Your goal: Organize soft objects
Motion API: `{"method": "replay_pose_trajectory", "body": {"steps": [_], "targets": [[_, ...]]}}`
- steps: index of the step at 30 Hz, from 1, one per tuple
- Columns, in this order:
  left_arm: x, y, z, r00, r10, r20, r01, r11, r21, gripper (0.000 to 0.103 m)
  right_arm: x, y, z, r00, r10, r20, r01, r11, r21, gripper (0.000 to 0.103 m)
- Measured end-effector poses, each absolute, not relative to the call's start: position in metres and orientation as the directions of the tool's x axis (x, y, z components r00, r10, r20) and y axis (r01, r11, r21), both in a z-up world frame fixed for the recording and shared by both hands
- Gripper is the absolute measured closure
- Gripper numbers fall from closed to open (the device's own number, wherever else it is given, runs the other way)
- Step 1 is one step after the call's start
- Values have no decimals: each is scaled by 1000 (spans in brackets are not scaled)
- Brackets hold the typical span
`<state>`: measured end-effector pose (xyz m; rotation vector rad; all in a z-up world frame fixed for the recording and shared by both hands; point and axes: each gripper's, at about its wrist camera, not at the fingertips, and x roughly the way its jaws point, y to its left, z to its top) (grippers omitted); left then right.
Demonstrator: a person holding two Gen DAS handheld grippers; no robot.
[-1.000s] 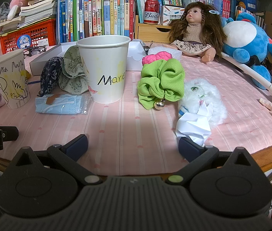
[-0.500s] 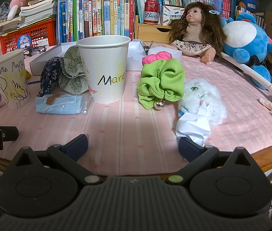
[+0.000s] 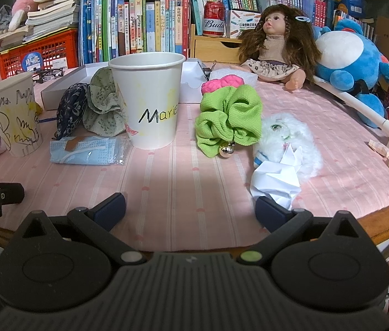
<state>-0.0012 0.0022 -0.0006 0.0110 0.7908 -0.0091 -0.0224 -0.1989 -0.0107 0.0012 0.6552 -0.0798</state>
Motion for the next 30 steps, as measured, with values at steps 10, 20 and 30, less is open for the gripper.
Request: {"method": "replay_pose_trajectory", "body": {"steps": [10,20,30], "targets": [[-10,13,-3,739,-48,-672,69,998,5,0,-29,-199,-16,820,-84,-566,91,996,-16,0],[-16,17,9,751,-83,-655,102,995,-9,4,-45,-198,3,866,-1,-500,0,1000,-1,0],[-32,40,44,876,35,-481,-10,998,54,4,-47,-237,20,881,-167,-443,174,984,-27,5]]}}
